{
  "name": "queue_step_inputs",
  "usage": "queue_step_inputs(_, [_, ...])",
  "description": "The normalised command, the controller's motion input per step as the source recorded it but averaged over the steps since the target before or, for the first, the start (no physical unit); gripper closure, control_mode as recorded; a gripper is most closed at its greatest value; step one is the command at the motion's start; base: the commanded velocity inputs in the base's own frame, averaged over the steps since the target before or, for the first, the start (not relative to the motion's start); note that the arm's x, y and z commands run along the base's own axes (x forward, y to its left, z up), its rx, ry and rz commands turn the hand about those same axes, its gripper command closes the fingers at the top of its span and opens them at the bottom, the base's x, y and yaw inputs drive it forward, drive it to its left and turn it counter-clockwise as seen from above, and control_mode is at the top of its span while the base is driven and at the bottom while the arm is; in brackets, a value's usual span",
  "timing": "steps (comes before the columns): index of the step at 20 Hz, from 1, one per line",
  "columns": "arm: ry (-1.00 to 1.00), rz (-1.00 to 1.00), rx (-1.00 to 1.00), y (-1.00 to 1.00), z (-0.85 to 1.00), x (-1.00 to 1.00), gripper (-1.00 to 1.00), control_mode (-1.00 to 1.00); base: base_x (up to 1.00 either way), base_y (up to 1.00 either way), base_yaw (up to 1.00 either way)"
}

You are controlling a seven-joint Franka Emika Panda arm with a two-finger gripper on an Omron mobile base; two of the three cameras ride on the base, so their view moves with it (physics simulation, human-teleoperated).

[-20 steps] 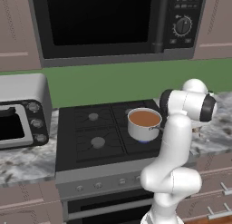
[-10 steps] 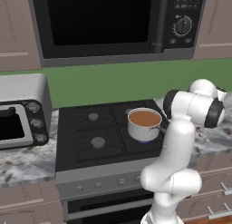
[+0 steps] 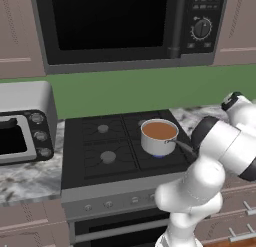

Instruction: Pick up the sugar cube(s) and place them in the saucepan with hot chocolate.

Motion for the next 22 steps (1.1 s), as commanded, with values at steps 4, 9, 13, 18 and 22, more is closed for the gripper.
queue_step_inputs(4, [-0.12, 0.0, 0.0, 0.76, 0.74, -0.07, 1.0, -1.0, 0.0, 0.0, 0.0])
queue_step_inputs(9, [-0.05, 0.0, 0.0, 0.65, 0.83, -0.04, 1.0, -1.0, 0.0, 0.0, 0.0])
queue_step_inputs(13, [-0.09, 0.0, 0.0, 0.77, 0.75, -0.04, 1.0, -1.0, 0.0, 0.0, 0.0])
queue_step_inputs(18, [-0.03, -0.05, -0.08, 0.95, 0.31, 0.0, 1.0, -1.0, 0.0, 0.0, 0.0])
queue_step_inputs(22, [0.03, -0.11, -0.18, 0.99, 0.13, 0.0, 1.0, -1.0, 0.0, 0.0, 0.0])
